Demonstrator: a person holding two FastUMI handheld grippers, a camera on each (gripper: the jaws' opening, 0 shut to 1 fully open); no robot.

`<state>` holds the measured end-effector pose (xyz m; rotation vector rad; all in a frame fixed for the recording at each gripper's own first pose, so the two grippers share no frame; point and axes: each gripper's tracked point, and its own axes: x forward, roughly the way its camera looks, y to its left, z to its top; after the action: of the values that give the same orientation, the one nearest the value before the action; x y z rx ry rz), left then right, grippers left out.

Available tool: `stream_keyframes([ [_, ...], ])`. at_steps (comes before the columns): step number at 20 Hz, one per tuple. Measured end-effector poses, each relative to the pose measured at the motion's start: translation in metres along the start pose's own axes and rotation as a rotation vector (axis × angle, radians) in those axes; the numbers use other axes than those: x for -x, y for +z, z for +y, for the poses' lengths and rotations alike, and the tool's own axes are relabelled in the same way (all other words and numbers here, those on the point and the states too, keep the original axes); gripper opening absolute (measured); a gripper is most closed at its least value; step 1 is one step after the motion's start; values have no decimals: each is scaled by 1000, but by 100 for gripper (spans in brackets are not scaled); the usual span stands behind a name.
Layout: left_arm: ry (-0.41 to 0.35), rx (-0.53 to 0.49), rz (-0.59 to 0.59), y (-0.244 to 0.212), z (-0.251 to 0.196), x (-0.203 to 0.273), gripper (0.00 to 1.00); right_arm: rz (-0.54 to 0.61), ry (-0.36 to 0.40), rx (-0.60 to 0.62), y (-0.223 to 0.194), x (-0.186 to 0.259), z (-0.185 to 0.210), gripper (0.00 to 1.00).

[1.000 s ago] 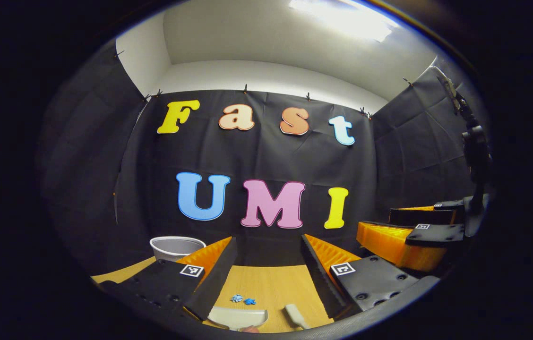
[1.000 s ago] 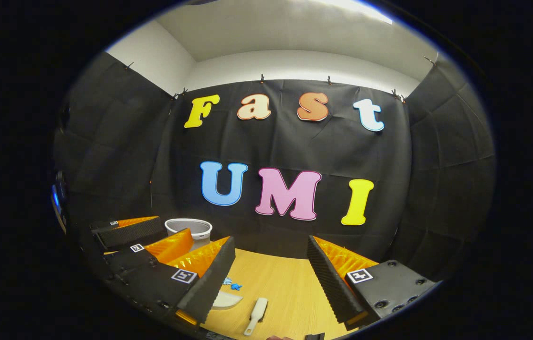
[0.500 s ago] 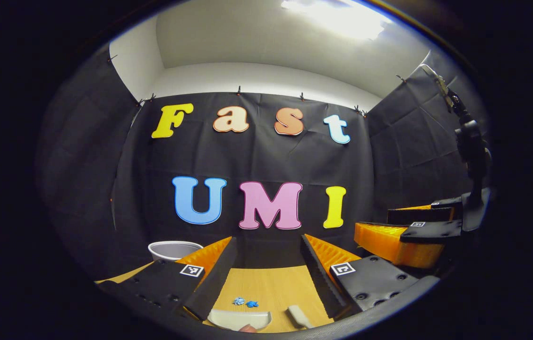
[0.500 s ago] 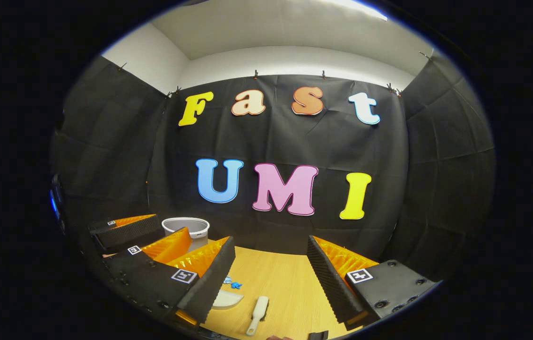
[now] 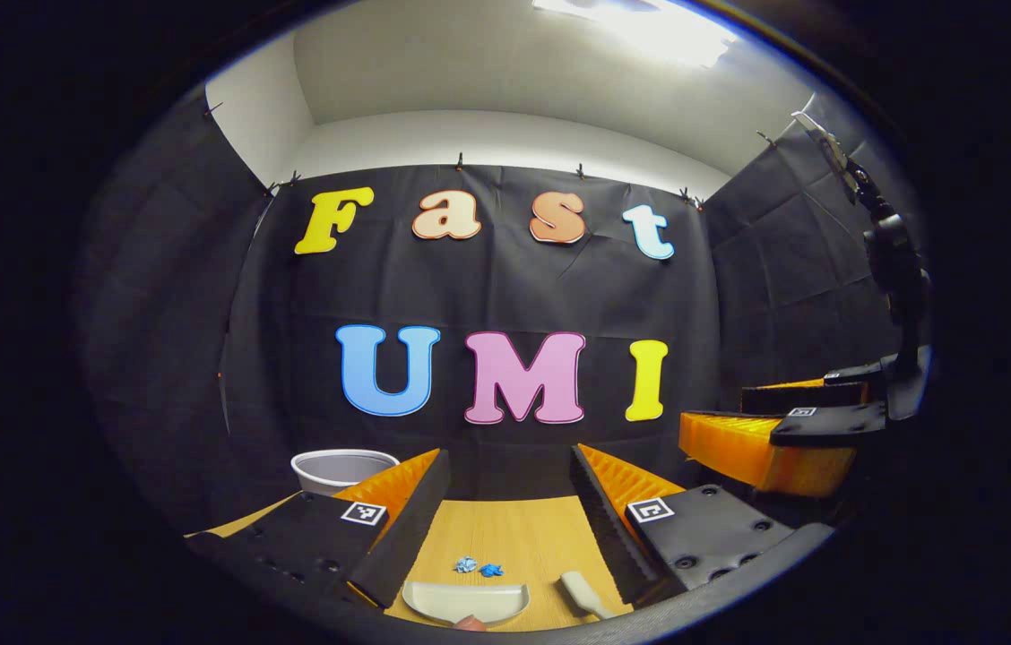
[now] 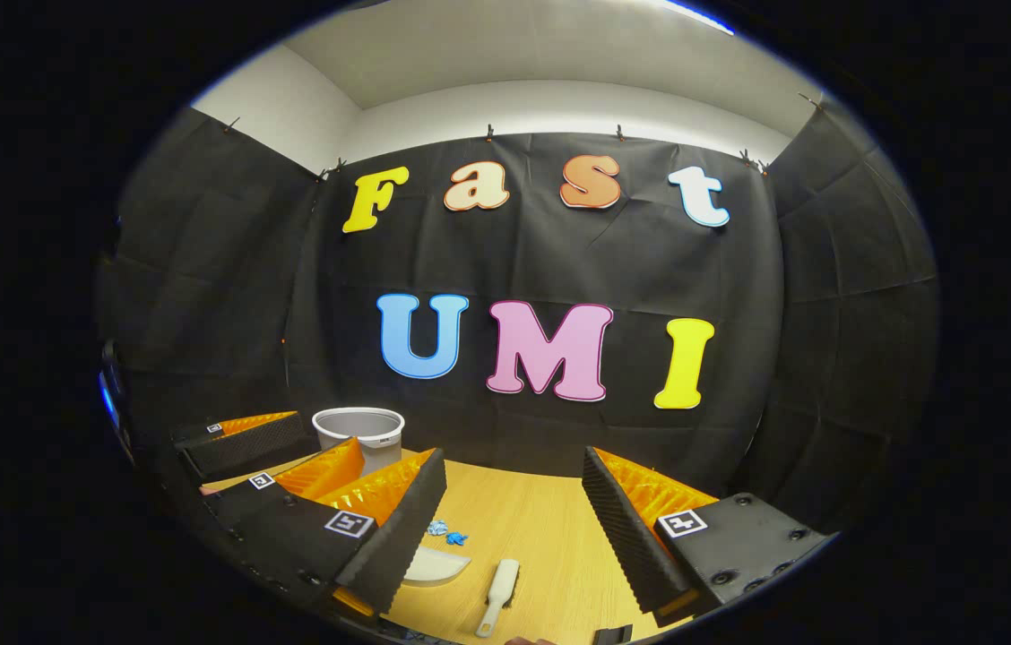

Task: Pick up the small broom and dustpan from the desktop, sweep the trash into the dustpan with the broom, and then empty the trash into the garbage bin.

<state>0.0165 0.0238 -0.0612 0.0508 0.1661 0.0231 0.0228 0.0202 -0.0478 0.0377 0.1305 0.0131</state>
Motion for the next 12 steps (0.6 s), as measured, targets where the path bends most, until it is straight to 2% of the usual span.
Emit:
stream_keyframes([
  [12,2,-11,45,-19,24,-10,80,33,-28,-16,-12,-21,12,91],
])
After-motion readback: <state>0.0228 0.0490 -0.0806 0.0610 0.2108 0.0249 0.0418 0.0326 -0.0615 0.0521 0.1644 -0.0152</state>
